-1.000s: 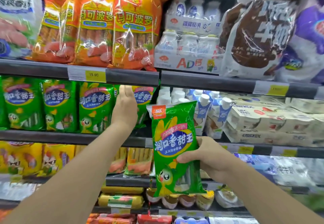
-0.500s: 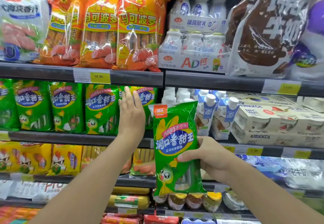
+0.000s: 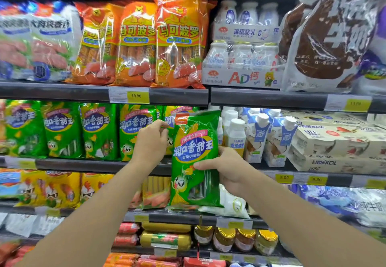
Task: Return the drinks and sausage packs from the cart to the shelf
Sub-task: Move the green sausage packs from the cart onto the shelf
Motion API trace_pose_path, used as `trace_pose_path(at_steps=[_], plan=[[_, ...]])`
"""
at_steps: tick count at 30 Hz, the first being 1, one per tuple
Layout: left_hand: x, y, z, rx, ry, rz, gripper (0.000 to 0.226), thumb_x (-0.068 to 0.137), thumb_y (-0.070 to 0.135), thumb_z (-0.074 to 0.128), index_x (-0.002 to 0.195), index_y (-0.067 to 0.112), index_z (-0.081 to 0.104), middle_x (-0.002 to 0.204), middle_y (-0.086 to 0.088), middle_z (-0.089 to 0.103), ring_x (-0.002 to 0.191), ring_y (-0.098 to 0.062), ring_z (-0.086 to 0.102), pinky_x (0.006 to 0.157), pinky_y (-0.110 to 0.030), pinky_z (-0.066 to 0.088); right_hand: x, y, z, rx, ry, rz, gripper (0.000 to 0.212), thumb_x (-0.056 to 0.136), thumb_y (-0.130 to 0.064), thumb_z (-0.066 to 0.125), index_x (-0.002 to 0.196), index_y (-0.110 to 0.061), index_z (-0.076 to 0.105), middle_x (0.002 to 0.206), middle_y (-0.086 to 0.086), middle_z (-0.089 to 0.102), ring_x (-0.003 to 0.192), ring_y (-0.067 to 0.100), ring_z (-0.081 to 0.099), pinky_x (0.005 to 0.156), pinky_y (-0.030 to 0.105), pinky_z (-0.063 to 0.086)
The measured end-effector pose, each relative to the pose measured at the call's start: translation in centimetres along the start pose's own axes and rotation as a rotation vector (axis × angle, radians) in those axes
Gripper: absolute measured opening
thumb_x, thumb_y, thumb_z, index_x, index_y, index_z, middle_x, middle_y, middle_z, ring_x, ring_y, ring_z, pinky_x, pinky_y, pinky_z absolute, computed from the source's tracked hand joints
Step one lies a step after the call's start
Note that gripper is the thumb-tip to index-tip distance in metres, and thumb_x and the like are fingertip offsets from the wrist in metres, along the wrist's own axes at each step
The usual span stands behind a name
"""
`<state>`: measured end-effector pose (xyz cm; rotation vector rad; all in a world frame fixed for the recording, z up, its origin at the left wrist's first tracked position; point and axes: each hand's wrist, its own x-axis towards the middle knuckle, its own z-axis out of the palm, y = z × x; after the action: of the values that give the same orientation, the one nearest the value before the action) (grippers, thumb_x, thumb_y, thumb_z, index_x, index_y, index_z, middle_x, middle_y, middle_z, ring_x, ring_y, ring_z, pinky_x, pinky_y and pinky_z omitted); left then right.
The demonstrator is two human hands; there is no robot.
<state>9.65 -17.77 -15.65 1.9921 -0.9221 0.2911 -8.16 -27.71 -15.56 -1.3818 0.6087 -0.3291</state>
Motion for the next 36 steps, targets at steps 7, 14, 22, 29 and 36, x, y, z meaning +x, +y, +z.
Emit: trace_pose_path(at_steps=[7,14,22,29,36], plan=[[-1.7,-0.9,-4.0,0.016,-0.234,-0.178,0.041,0.096,0.050,0.054,0.098,0.013,0.069,0.094,-0.004,0.073,0.091,-0.022,0.067,0.085,-0.037,0.053,3.8,-2.4,4.8,0.068,0.041,-0.058,0.052,0.072,0.010,0.079,0.119,0.002,0.060,0.104,0.024,0.074,0.092,0.039,0.073,0.081,0.061,0.057],[-1.2,-1.3,-3.1,0.046,-0.237,-0.264,0.053,0.078,0.043,0.080,0.111,0.007,0.060,0.104,-0.012,0.066,0.092,-0.025,0.063,0.077,-0.036,0.048,7.5,-3.5,6.2,-0.006,0.145,-0.129,0.045,0.074,0.002,0.082,0.112,-0.010,0.060,0.112,0.015,0.072,0.105,0.038,0.067,0.094,0.062,0.051],[-0.9,-0.7,-1.2,0.181,-0.071,-0.256,0.037,0.082,0.036,0.078,0.088,0.014,0.048,0.073,0.003,0.055,0.062,-0.016,0.052,0.051,-0.030,0.036,7.7,-5.7,7.3,-0.756,0.278,-0.182,0.051,0.095,-0.031,0.064,0.130,0.002,0.047,0.117,0.016,0.059,0.102,0.028,0.059,0.088,0.038,0.053],[-0.3,-0.4,-0.8,0.370,-0.110,-0.186,0.042,0.081,0.046,0.076,0.083,0.014,0.048,0.080,-0.002,0.058,0.074,-0.024,0.060,0.062,-0.032,0.048,7.8,-5.9,6.8,-1.154,0.286,-0.177,0.025,0.097,-0.028,0.061,0.103,-0.004,0.055,0.087,0.008,0.056,0.084,0.027,0.061,0.072,0.036,0.053],[0.6,-0.2,-1.4,0.497,-0.217,-0.134,0.047,0.087,0.051,0.067,0.072,0.012,0.047,0.071,-0.002,0.052,0.070,-0.022,0.054,0.062,-0.031,0.044,7.6,-4.2,5.7,-1.207,0.300,-0.108,0.011,0.099,-0.015,0.053,0.092,-0.007,0.057,0.081,0.005,0.052,0.070,0.023,0.056,0.073,0.038,0.060]])
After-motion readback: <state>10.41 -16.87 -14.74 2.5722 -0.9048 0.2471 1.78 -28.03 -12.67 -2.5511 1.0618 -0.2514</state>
